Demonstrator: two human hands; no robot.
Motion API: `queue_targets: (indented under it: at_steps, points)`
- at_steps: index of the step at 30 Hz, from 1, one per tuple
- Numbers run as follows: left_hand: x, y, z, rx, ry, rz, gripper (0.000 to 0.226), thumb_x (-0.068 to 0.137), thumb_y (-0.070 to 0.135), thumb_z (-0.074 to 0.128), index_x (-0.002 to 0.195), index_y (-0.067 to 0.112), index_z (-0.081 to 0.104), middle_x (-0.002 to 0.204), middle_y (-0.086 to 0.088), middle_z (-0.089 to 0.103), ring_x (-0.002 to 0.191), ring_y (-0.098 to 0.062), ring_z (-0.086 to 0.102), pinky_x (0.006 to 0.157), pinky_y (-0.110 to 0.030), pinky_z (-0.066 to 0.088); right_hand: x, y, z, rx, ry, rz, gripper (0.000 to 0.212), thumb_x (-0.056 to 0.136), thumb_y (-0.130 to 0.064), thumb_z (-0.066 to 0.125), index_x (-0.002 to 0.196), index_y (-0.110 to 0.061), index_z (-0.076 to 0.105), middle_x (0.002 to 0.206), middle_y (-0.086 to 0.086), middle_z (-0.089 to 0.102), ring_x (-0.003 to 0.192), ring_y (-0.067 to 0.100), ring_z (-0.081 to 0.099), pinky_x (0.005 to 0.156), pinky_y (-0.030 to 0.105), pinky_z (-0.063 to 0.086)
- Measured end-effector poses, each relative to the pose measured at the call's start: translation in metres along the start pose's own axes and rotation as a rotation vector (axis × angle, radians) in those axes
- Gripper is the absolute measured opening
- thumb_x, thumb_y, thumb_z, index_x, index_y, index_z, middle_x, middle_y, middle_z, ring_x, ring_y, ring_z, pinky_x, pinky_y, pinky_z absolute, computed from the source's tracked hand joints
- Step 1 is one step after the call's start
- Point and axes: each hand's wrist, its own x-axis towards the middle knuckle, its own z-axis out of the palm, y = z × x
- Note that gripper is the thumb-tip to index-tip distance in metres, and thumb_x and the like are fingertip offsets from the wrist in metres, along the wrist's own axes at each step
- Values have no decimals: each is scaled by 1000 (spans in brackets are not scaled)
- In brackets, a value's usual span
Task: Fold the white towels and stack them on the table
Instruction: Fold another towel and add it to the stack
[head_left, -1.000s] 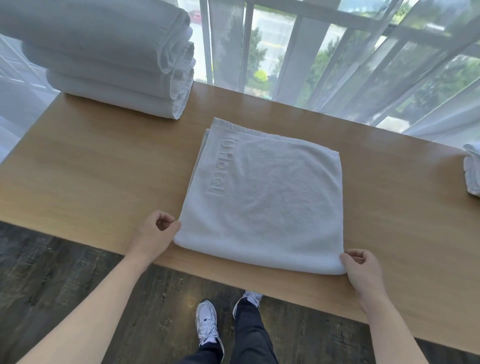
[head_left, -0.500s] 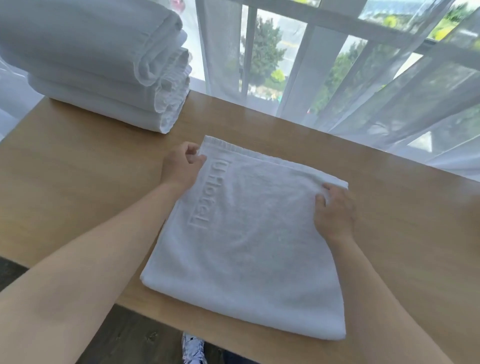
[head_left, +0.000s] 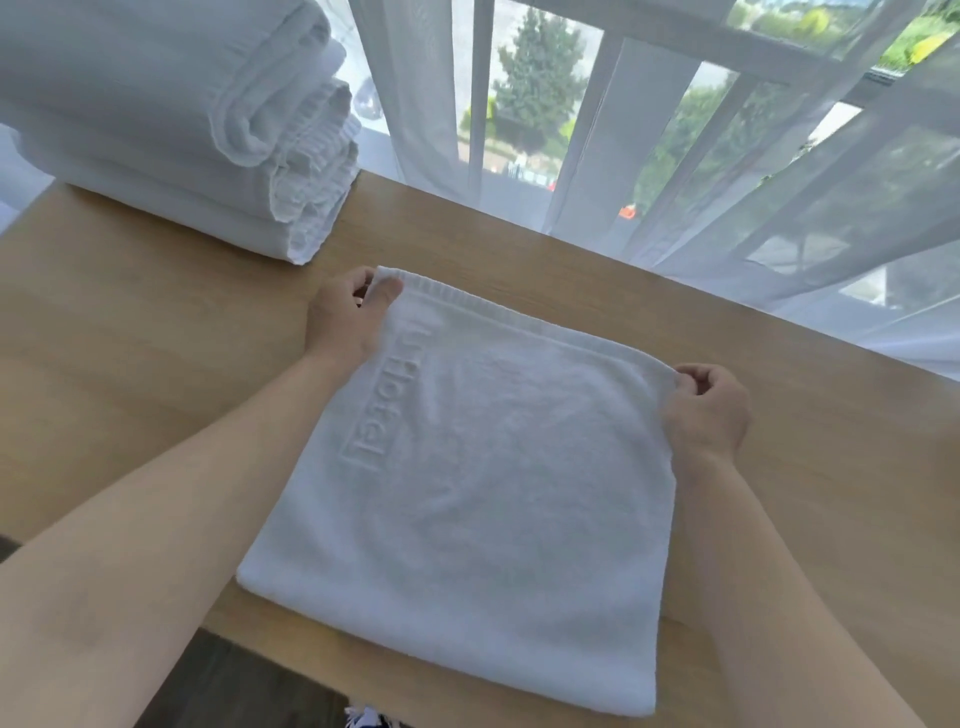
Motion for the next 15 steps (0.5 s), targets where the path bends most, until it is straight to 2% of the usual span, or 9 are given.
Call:
queue_targets:
  at_steps: [3,4,7,10,12,14,15]
  points:
    - [-18,4,-16,-115,27,15,25,93,46,65,85,23,70,73,7,57,67,-9,46,63,-29,38,-18,-2,-15,56,73,-56,17,96,-13,49,93,-25,62,112,6,58,95,23,57,79,23,38]
    - [-26,5,-23,-149,33,19,25,93,47,65,82,25,69,70,11,55,64,-7,46,62,-28,38,-27,-1,-21,93,93,-77,17,96,-13,48,94,-23,62,111,5,55,94,22,56,77,22,37]
    - [-57,7,-46,-232,34,3,20,92,51,66,76,40,70,64,20,62,60,2,52,56,-18,43,-64,4,-37,215,112,-111,16,98,-14,46,96,-21,60,99,2,59,87,18,57,74,33,45]
    - [-94,2,-71,-336,20,-47,11,89,52,68,84,45,75,72,20,71,64,4,62,57,-17,50,-108,17,-53,272,135,-106,14,99,-20,43,95,-25,55,76,-13,54,62,0,48,60,21,38]
    - [-116,-6,-88,-388,6,-80,7,89,49,72,82,49,75,72,22,72,64,7,64,55,-14,49,-138,29,-63,275,150,-124,13,99,-23,41,96,-26,54,73,-13,53,59,0,48,58,21,37]
    - [-139,-14,-107,-451,-23,-123,3,80,54,78,80,52,76,74,23,73,65,7,66,55,-14,51,-169,41,-72,290,175,-128,13,98,-25,41,96,-28,53,71,-13,52,60,2,47,60,27,38]
    - [-150,-19,-116,-481,-51,-127,15,71,61,80,80,49,77,77,22,74,67,4,68,55,-15,52,-184,48,-77,298,190,-127,13,98,-25,41,95,-29,52,71,-14,51,61,4,47,60,28,38]
